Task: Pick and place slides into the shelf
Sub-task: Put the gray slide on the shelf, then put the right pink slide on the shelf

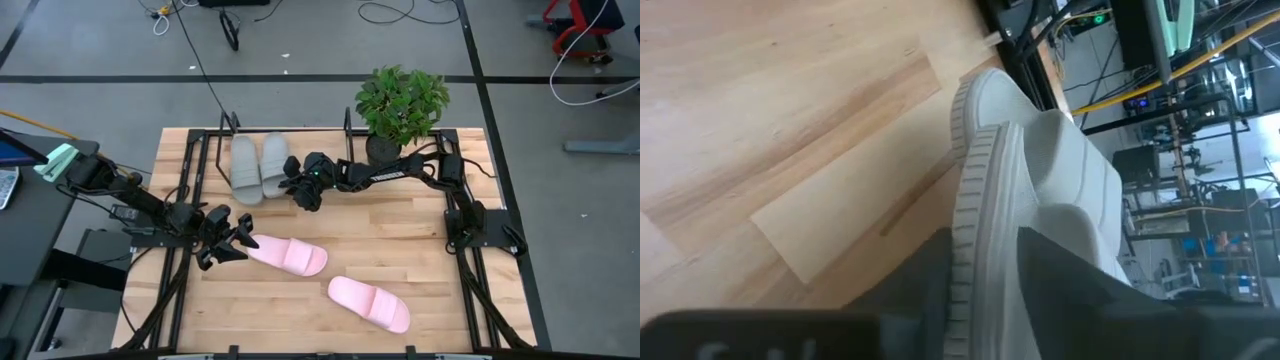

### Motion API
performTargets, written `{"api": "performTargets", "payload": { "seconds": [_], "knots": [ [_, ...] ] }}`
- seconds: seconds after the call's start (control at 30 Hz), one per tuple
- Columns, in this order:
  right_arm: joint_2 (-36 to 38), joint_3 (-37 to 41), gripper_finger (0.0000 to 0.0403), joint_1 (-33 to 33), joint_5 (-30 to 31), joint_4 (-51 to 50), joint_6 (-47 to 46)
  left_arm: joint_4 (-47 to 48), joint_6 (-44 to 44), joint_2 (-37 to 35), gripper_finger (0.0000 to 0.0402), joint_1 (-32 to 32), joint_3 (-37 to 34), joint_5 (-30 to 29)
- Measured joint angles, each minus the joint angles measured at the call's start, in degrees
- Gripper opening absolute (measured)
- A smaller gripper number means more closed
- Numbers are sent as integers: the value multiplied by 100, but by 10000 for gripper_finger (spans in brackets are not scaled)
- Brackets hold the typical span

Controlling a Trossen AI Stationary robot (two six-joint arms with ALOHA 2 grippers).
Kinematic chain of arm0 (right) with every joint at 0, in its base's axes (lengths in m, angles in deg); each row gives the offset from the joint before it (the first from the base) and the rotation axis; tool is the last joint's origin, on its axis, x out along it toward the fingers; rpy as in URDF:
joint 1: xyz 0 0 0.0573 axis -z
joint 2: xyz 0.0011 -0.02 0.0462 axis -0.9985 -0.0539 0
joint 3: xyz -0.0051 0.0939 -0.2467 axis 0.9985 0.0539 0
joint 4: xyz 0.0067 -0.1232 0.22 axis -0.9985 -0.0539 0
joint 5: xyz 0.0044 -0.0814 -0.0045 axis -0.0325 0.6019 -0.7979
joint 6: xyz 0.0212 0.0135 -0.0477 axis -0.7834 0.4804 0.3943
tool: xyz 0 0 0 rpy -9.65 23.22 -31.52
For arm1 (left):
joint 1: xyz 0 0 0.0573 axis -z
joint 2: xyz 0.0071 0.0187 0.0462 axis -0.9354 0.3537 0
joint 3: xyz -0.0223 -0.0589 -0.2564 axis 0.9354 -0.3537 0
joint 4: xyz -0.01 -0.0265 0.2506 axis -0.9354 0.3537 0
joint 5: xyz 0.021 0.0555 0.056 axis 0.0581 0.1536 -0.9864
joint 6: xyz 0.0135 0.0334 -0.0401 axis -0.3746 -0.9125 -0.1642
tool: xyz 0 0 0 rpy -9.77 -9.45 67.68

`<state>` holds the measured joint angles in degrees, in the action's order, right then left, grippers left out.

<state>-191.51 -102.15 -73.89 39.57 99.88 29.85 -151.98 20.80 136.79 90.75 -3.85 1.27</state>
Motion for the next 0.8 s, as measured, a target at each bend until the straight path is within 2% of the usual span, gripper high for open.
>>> {"api": "performTargets", "payload": {
  "seconds": [0.3, 0.57, 0.8],
  "knots": [
    [0, 0, 162, -12, -8, -4, -48, 2, 1, 0, 195, 1, 0, 0],
    [0, 4, 165, -158, -11, -118, -82, 2, -3, -1, 201, -3, 0, 0],
    [0, 4, 165, -195, 16, -101, -656, 3, -6, 1, 193, -3, 0, 0]
  ]
}}
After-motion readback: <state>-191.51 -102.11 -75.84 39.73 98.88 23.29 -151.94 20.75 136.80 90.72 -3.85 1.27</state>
